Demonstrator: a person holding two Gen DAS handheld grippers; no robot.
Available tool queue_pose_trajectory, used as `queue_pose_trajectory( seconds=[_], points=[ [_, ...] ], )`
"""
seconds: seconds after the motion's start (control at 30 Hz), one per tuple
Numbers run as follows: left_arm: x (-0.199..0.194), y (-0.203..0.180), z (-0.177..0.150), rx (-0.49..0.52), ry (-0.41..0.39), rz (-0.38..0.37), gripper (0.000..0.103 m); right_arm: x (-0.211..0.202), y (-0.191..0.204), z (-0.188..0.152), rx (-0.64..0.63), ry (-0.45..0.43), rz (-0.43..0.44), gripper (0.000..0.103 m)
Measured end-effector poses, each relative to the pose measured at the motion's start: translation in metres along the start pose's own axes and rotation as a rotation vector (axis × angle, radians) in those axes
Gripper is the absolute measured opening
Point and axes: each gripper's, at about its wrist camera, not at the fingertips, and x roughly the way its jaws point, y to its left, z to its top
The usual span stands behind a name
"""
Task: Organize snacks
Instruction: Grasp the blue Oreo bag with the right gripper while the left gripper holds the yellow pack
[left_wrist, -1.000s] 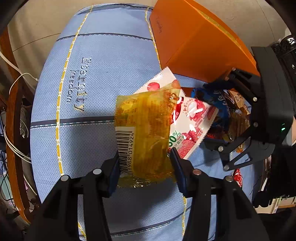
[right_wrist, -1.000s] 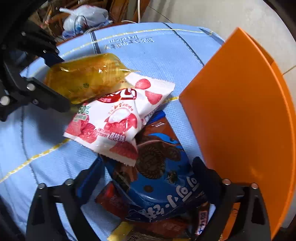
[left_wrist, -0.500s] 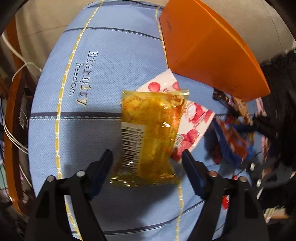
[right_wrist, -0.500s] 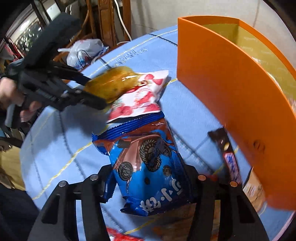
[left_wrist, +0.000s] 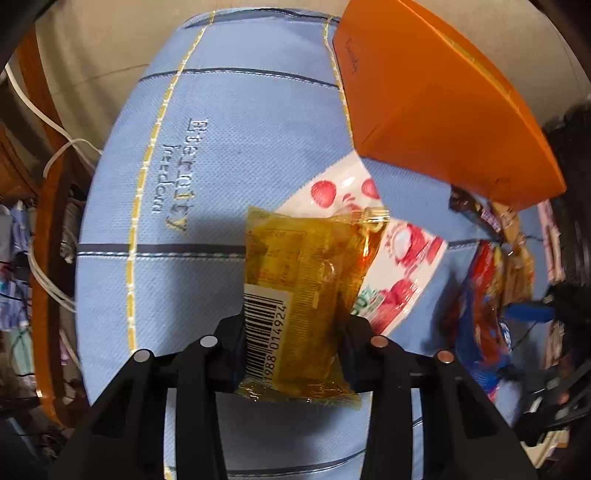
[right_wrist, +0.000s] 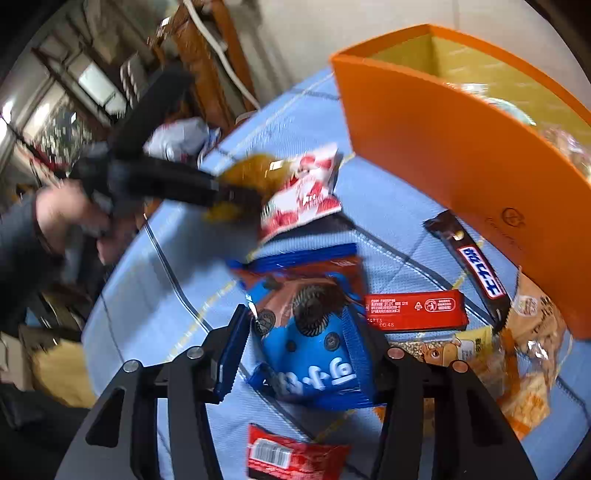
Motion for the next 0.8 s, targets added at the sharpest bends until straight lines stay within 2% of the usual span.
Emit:
queue_pose_trajectory(
  seconds=[0.1, 0.2, 0.23, 0.27, 0.33, 0.43, 0.47, 0.53, 0.6, 0.63, 0.67, 0.77, 0.8],
  points=[
    [-0.002, -0.007, -0.010, -0.007, 0.003, 0.009, 0.038, -0.001, -0.001, -0.002, 0.006, 0.003, -0.041, 0.041],
    [0.001, -0.012, -0.021, -0.005, 0.005, 0.011, 0.038, 0.012, 0.000, -0.008, -0.001, 0.059, -0.043, 0.040],
    [0.001, -0.013, -0.023, 0.000, 0.004, 0.014, 0.038, 0.014, -0.001, -0.007, 0.010, 0.057, -0.048, 0.044],
    [0.002, -0.014, -0.023, 0.000, 0.001, 0.017, 0.038, 0.017, -0.003, -0.007, 0.048, 0.063, -0.044, 0.063],
    [0.004, -0.013, -0.022, -0.019, 0.003, 0.011, 0.038, 0.026, -0.004, -0.006, 0.108, 0.068, -0.035, 0.077],
    [0.005, -0.014, -0.019, -0.016, 0.013, 0.013, 0.038, 0.040, 0.005, -0.006, 0.106, 0.072, -0.126, 0.088],
    [0.006, -0.014, -0.019, -0.017, 0.015, 0.013, 0.038, 0.048, 0.008, -0.006, 0.104, 0.081, -0.169, 0.089],
    [0.007, -0.014, -0.018, -0.023, 0.014, 0.009, 0.038, 0.062, 0.013, -0.004, 0.111, 0.083, -0.201, 0.091],
    [0.004, -0.013, -0.019, -0.023, 0.010, 0.008, 0.039, 0.076, 0.022, -0.002, 0.076, 0.098, -0.257, 0.090],
    [0.002, -0.010, -0.020, -0.021, 0.008, 0.007, 0.039, 0.085, 0.030, -0.003, 0.029, 0.109, -0.325, 0.086],
    [0.002, -0.011, -0.020, -0.018, 0.007, 0.009, 0.039, 0.089, 0.033, -0.004, 0.014, 0.115, -0.354, 0.075],
    [0.005, -0.015, -0.020, -0.015, 0.004, 0.019, 0.040, 0.083, 0.025, -0.007, 0.059, 0.102, -0.307, 0.063],
    [0.005, -0.018, -0.021, -0.012, 0.003, 0.028, 0.040, 0.078, 0.021, -0.008, 0.083, 0.091, -0.275, 0.062]
  ],
)
